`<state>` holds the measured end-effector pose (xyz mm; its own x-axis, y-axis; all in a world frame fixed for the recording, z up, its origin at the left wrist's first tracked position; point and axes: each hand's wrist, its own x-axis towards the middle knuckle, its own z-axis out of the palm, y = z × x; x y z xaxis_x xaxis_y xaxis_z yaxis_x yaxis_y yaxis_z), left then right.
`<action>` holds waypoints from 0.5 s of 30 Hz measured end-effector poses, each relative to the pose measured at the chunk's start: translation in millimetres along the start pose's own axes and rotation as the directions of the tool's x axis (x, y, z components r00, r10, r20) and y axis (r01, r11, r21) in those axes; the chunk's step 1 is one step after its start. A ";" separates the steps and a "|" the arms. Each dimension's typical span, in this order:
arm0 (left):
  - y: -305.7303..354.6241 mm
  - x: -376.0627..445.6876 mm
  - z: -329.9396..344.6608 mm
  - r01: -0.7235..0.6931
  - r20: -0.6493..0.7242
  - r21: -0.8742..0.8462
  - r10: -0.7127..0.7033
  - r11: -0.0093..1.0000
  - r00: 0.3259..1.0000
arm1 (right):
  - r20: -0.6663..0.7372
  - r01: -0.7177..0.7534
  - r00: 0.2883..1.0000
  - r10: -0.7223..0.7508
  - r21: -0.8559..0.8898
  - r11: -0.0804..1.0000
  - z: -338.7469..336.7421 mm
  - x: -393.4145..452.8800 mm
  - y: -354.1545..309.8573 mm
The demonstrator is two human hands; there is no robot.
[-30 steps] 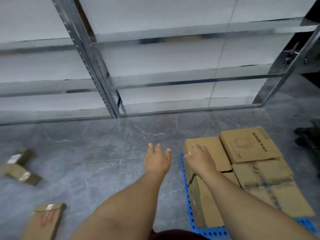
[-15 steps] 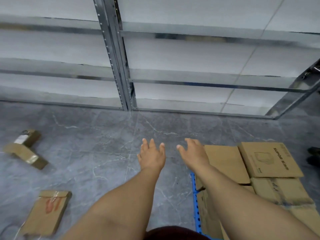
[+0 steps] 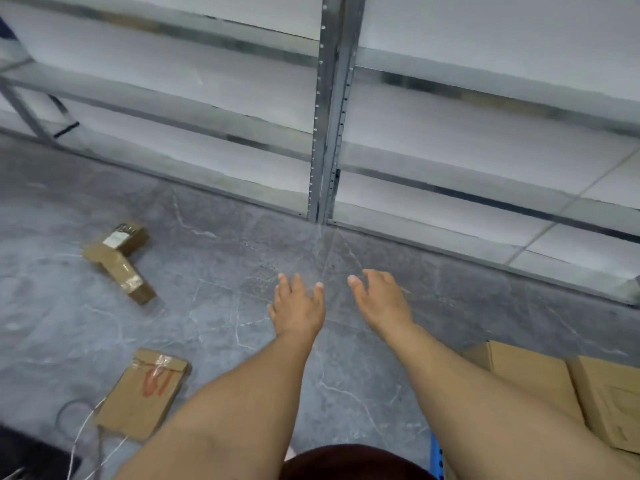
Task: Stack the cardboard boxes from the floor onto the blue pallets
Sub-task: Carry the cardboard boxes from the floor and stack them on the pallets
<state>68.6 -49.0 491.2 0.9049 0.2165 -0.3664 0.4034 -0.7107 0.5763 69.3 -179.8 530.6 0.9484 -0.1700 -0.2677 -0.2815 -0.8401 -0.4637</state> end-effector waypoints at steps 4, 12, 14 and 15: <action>-40.8 16.6 -33.0 0.110 -0.071 -0.042 -0.113 0.993 0.991 | 0.089 0.104 0.991 -0.097 -0.074 0.992 27.0 18.0 -52.0; -114.4 39.9 -92.4 0.321 -0.183 -0.196 -0.357 0.926 0.916 | 0.274 0.324 0.919 -0.284 -0.115 0.939 89.0 46.7 -144.3; -128.6 47.8 -105.3 0.370 -0.203 -0.238 -0.419 0.898 0.885 | 0.311 0.381 0.892 -0.328 -0.125 0.916 103.6 55.9 -166.0; -134.3 52.8 -111.6 0.397 -0.211 -0.253 -0.451 0.882 0.868 | 0.326 0.406 0.878 -0.349 -0.126 0.905 110.3 61.6 -176.7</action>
<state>77.3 132.6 476.0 0.6318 0.6491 -0.4237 0.7494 -0.3720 0.5477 161.3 15.0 502.9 0.8837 0.3120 -0.3489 0.1489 -0.8941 -0.4224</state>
